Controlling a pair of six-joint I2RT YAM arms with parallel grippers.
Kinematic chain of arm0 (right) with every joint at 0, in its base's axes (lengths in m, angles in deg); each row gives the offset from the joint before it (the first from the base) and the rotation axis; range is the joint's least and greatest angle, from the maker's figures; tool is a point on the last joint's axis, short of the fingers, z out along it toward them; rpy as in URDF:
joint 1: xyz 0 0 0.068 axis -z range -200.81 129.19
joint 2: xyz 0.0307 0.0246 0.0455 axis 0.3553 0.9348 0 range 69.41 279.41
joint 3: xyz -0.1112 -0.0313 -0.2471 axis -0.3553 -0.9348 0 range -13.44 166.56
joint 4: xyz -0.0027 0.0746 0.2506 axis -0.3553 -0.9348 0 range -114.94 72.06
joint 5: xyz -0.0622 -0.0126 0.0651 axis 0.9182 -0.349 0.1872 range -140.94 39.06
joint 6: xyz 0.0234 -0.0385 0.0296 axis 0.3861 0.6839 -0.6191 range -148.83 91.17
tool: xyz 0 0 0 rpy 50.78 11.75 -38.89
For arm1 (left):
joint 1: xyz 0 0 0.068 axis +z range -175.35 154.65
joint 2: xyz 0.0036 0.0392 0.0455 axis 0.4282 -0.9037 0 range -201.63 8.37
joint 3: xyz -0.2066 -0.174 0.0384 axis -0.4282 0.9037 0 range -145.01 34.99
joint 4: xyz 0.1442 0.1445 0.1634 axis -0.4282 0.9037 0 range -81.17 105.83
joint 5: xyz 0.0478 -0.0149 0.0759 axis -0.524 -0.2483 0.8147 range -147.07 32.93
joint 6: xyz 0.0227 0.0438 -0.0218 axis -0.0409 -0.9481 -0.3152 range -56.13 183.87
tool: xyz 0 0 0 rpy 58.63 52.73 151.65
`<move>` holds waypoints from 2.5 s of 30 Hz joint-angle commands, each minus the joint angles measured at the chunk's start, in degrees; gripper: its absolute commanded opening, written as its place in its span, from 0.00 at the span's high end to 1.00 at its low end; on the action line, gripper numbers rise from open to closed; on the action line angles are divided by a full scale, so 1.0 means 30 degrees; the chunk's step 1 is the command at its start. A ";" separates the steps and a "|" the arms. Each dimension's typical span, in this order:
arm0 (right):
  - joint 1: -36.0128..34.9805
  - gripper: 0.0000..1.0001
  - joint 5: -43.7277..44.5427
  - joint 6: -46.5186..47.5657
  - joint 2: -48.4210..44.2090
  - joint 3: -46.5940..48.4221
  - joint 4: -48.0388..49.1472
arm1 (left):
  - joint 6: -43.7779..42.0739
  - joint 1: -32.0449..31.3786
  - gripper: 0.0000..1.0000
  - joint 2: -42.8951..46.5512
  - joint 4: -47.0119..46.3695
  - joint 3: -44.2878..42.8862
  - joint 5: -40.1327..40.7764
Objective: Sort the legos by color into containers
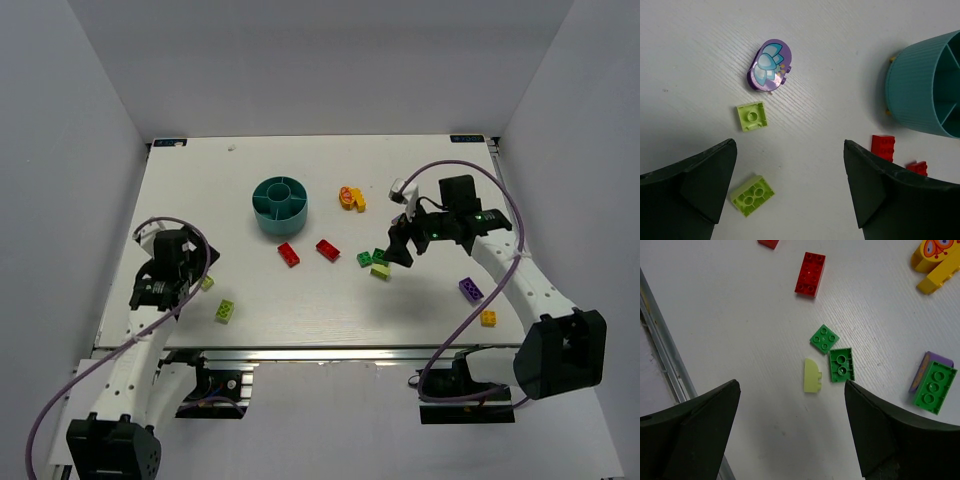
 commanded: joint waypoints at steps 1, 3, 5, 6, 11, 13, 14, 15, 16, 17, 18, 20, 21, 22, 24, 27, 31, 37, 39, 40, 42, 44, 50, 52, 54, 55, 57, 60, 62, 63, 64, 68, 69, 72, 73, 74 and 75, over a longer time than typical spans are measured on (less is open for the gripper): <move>-0.0081 0.11 -0.1211 0.0109 0.0606 0.0753 0.0464 | 0.0307 0.0143 0.03 -0.1404 0.0657 -0.1414 -0.0188; -0.0140 0.15 -0.1650 -0.0005 0.0871 0.0608 0.0931 | -0.0423 0.0786 0.03 -0.2488 0.0803 -0.1766 -0.0627; -0.0169 0.18 -0.1973 -0.0153 0.1194 0.0344 0.1487 | -0.1415 0.1835 0.04 -0.4128 0.0629 -0.2293 -0.0745; -0.0170 0.20 -0.2236 -0.0124 0.1282 0.0314 0.1780 | -0.1886 0.2075 0.05 -0.4685 0.0338 -0.2527 -0.0803; -0.0140 0.22 -0.2677 -0.0211 0.1868 0.0401 0.2281 | -0.4816 0.2693 0.10 -0.9218 0.0218 -0.4895 -0.0071; -0.0140 0.22 -0.2708 -0.0270 0.2044 0.0431 0.2427 | -0.6047 0.2722 0.12 -1.0339 -0.0015 -0.5369 -0.0595; -0.0140 0.22 -0.2737 -0.0299 0.2103 0.0431 0.2457 | -0.6689 0.2693 0.13 -1.1186 -0.0248 -0.5516 -0.0860; -0.0140 0.23 -0.2737 -0.0329 0.2161 0.0431 0.2486 | -0.7044 0.2722 0.14 -1.1513 -0.0860 -0.5546 -0.1210; -0.0169 0.23 -0.2737 -0.0387 0.2249 0.0431 0.2544 | -0.7366 0.2722 0.16 -1.1749 -0.1243 -0.5489 -0.1910; -0.0141 0.23 -0.2737 -0.0475 0.2308 0.0460 0.2545 | -0.7833 0.2722 0.16 -1.2012 -0.1537 -0.5459 -0.2004; -0.0140 0.24 -0.2708 -0.0533 0.2366 0.0518 0.2516 | -0.8128 0.2722 0.17 -1.2363 -0.2091 -0.5372 -0.2237; -0.0170 0.24 -0.2649 -0.0592 0.2425 0.0519 0.2457 | -0.8859 0.2722 0.17 -1.2745 -0.2504 -0.5342 -0.2415; -0.0170 0.24 -0.2591 -0.0593 0.2483 0.0548 0.2457 | -0.9125 0.2722 0.17 -1.3182 -0.2797 -0.5342 -0.2502; -0.0170 0.24 -0.2532 -0.0593 0.2484 0.0577 0.2399 | -0.9388 0.2693 0.18 -1.3390 -0.2945 -0.5371 -0.2677; -0.0141 0.24 -0.2445 -0.0593 0.2659 0.0694 0.2252 | -1.0091 0.2722 0.19 -1.4090 -0.3150 -0.5574 -0.2941; -0.0140 0.24 -0.2327 -0.0593 0.2806 0.0869 0.2047 | -1.0940 0.2722 0.21 -1.5027 -0.2890 -0.6275 -0.2593; -0.0141 0.24 -0.2122 -0.0593 0.2807 0.0987 0.1988 | -1.1294 0.2722 0.25 -1.6200 -0.1484 -0.7535 -0.2239; -0.0169 0.24 -0.2005 -0.0534 0.2923 0.0987 0.2017 | -1.1764 0.2722 0.29 -1.6731 -0.0632 -0.7773 -0.1946; -0.0170 0.24 -0.2005 -0.0476 0.3069 0.1075 0.1988 | -1.1735 0.2693 0.30 -1.6819 -0.0573 -0.7773 -0.2121; -0.0170 0.24 -0.2005 -0.0475 0.3070 0.1104 0.1988 | -1.1706 0.2722 0.30 -1.6848 -0.0544 -0.7773 -0.2151; -0.0170 0.24 -0.2005 -0.0388 0.3245 0.1309 0.1930 | -1.1676 0.2722 0.31 -1.6936 -0.0544 -0.7715 -0.2297; -0.0141 0.24 -0.2005 -0.0329 0.3362 0.1427 0.1871 | -1.1705 0.2722 0.33 -1.6966 -0.0602 -0.7685 -0.2386; -0.0169 0.25 -0.2092 -0.0300 0.3392 0.1544 0.1812 | -1.1647 0.2722 0.47 -1.7024 -0.0690 -0.7920 -0.2561; -0.0170 0.25 -0.2063 -0.0271 0.3363 0.1544 0.1783 | -1.1559 0.2722 0.51 -1.7025 -0.0748 -0.7920 -0.2649; -0.0169 0.25 -0.2005 -0.0183 0.3247 0.1573 0.1754 | -1.1443 0.2722 0.60 -1.6995 -0.0749 -0.7949 -0.2912; -0.0170 0.25 -0.2005 -0.0182 0.3217 0.1573 0.1754 | -1.1210 0.2722 0.64 -1.6792 -0.0749 -0.7978 -0.3087; -0.0170 0.26 -0.1975 -0.0095 0.3100 0.1544 0.1695 | -1.0741 0.2722 0.71 -1.6236 -0.0924 -0.8037 -0.4022; -0.0141 0.27 -0.1917 -0.0182 0.2924 0.1486 0.1782 | -0.9103 0.2548 0.78 -1.4422 -0.1596 -0.8154 -0.6007; -0.0141 0.27 -0.1887 -0.0328 0.2836 0.1427 0.1900 | -0.7551 0.2255 0.80 -1.2758 -0.2853 -0.7950 -0.6864; -0.0169 0.28 -0.1858 -0.0387 0.2836 0.1398 0.1958 | -0.6965 0.1906 0.81 -1.2225 -0.3467 -0.7746 -0.7738; -0.0141 0.28 -0.1858 -0.0475 0.2836 0.1427 0.2017 | -0.5828 0.1699 0.81 -1.1698 -0.4140 -0.7541 -0.8124; -0.0140 0.34 -0.2033 -0.0505 0.2865 0.1514 0.2076 | -0.3535 -0.0057 0.83 -0.9908 -0.9236 -0.5787 -0.9416; -0.0169 0.38 -0.2092 -0.0476 0.2865 0.1544 0.2047 | -0.3242 -0.0728 0.83 -0.9586 -1.0144 -0.5433 -0.9591; -0.0141 0.53 -0.2472 -0.0154 0.2982 0.1778 0.1608 | -0.2595 -0.1726 0.87 -0.9466 -1.4305 -0.4084 -0.9769; -0.0140 0.58 -0.2560 -0.0153 0.2982 0.1807 0.1520 | -0.2565 -0.1847 0.88 -0.9611 -1.5618 -0.3937 -0.9914; -0.0169 0.65 -0.2677 -0.0095 0.3011 0.1837 0.1490 | -0.2623 -0.1964 0.88 -0.9757 -1.6183 -0.3848 -0.9973; -0.0141 0.66 -0.2736 -0.0066 0.2953 0.1837 0.1461 | -0.2739 -0.2168 0.88 -1.0136 -1.6623 -0.3848 -1.0003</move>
